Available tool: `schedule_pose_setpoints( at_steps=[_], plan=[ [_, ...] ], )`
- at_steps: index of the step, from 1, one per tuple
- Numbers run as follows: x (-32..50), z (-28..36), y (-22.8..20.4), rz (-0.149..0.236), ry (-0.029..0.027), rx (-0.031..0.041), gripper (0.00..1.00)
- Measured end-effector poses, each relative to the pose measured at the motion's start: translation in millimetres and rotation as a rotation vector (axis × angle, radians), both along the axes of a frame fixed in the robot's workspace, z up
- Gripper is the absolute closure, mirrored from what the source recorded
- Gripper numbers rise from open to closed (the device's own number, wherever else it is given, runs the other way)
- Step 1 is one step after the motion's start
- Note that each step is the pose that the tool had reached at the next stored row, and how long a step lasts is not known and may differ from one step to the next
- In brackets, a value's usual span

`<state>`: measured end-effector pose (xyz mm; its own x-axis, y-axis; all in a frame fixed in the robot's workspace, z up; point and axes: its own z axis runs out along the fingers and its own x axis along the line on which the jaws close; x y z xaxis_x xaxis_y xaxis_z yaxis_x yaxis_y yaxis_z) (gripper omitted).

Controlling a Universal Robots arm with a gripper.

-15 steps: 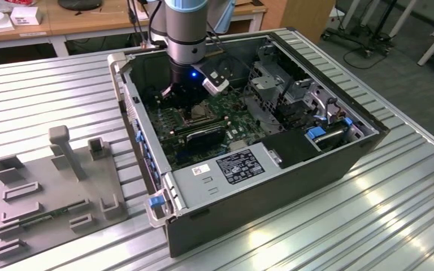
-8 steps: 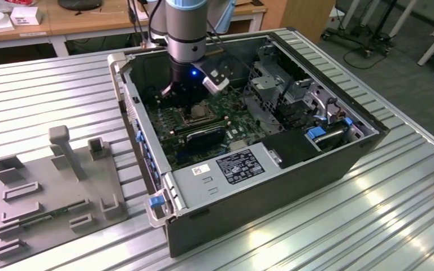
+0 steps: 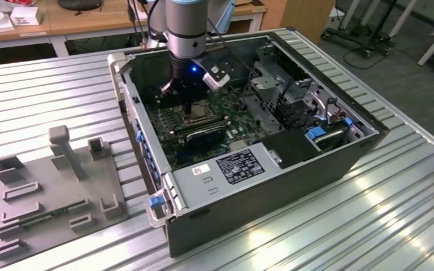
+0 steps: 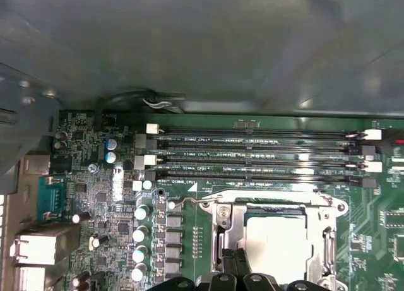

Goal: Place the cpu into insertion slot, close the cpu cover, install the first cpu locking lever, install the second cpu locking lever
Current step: 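Close the cpu cover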

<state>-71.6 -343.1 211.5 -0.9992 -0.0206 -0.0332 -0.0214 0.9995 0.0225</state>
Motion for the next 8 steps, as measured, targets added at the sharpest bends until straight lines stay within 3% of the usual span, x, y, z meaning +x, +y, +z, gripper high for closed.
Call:
schedule_pose_setpoints(
  at_steps=[4,8],
  plan=[
    [0.0,6.1,0.0,0.000,0.0000,-0.0001,0.90],
    [0.0,6.1,0.0,0.000,-0.0001,0.0002,0.90]
  ],
)
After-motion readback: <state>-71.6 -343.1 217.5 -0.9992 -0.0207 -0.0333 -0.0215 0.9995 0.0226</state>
